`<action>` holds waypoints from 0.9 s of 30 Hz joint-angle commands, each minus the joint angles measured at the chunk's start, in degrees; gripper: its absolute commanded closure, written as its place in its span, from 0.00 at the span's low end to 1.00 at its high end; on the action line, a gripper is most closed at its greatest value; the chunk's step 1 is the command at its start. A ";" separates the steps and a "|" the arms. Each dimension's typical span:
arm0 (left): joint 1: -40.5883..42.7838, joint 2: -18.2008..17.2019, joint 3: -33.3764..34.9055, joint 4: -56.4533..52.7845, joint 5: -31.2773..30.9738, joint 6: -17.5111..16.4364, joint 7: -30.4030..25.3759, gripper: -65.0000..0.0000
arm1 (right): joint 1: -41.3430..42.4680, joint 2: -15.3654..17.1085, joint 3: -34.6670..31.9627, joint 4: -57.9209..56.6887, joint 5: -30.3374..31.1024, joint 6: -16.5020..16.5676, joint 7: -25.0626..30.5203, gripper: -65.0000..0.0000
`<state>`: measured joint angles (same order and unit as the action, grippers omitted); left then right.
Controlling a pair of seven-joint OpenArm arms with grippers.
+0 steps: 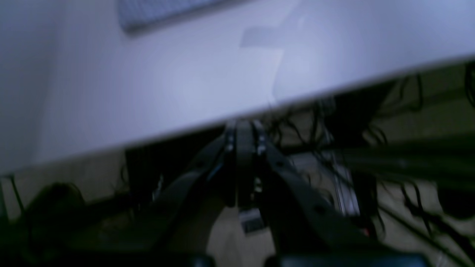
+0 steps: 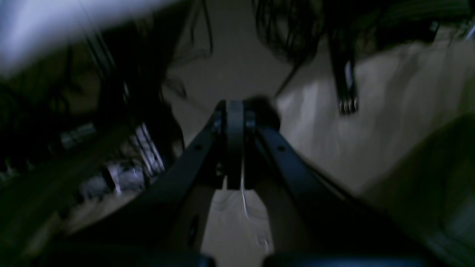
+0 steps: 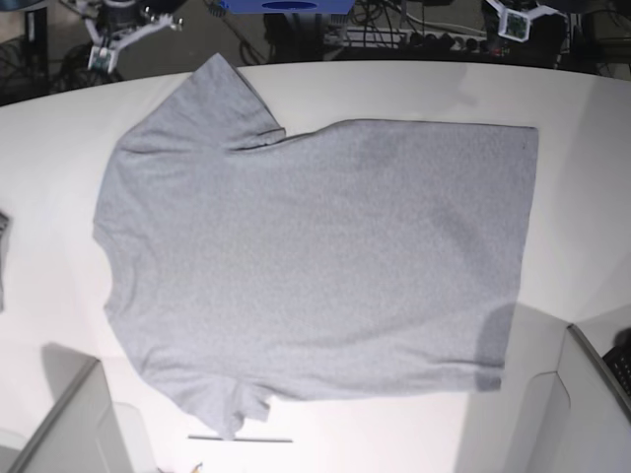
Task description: Fold the T-shirt properly
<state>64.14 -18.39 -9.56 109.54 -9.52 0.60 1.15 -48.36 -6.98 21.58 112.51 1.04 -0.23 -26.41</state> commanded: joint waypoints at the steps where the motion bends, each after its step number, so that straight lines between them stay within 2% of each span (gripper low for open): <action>1: 0.70 0.24 -0.15 1.54 -0.11 -0.21 -1.10 1.00 | 0.14 0.08 0.26 1.56 -0.47 -0.34 0.88 1.00; 7: -1.59 0.59 0.46 2.68 -1.07 -0.21 -0.58 1.00 | 6.20 0.08 0.26 2.00 0.32 -0.08 0.79 1.00; 10: -2.21 2.70 -0.42 2.33 -6.00 -0.21 -0.58 1.00 | 8.05 0.87 0.26 2.35 7.18 0.01 0.79 1.00; 13: -2.56 3.23 -3.14 2.51 -12.15 -0.29 -0.49 1.00 | 9.19 4.30 0.79 2.35 16.32 0.27 -0.44 1.00; 14: -2.56 3.23 -3.93 2.60 -14.35 -0.29 -0.49 1.00 | 9.72 5.36 1.05 2.35 19.75 0.71 -2.20 0.91; 16: -2.73 3.05 -4.64 2.51 -18.66 -0.29 -0.84 0.90 | 11.30 7.73 2.72 2.35 27.31 1.94 -6.33 0.70; 17: -3.35 2.96 -5.51 2.51 -20.68 -0.38 -0.58 0.84 | 12.36 8.61 4.57 2.26 31.36 2.47 -8.09 0.64; 19: -4.49 3.05 -6.83 2.16 -24.28 -0.56 -0.49 0.69 | 14.82 9.49 8.53 1.73 38.48 2.91 -11.26 0.62; 21: -5.46 2.88 -8.42 2.07 -27.80 -2.84 -0.49 0.54 | 18.16 9.93 13.27 1.29 43.93 2.91 -15.39 0.61; 24: -6.25 2.79 -11.58 2.16 -34.75 -7.59 -0.40 0.31 | 24.05 10.63 18.99 -1.34 50.17 3.00 -27.52 0.60; 27: -8.10 2.70 -14.48 2.07 -38.26 -7.94 2.76 0.18 | 30.20 10.72 25.58 -7.59 52.63 3.09 -37.10 0.60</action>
<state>55.40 -15.27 -23.57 110.87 -47.00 -7.11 5.50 -17.82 2.76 46.52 104.01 53.19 2.90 -64.64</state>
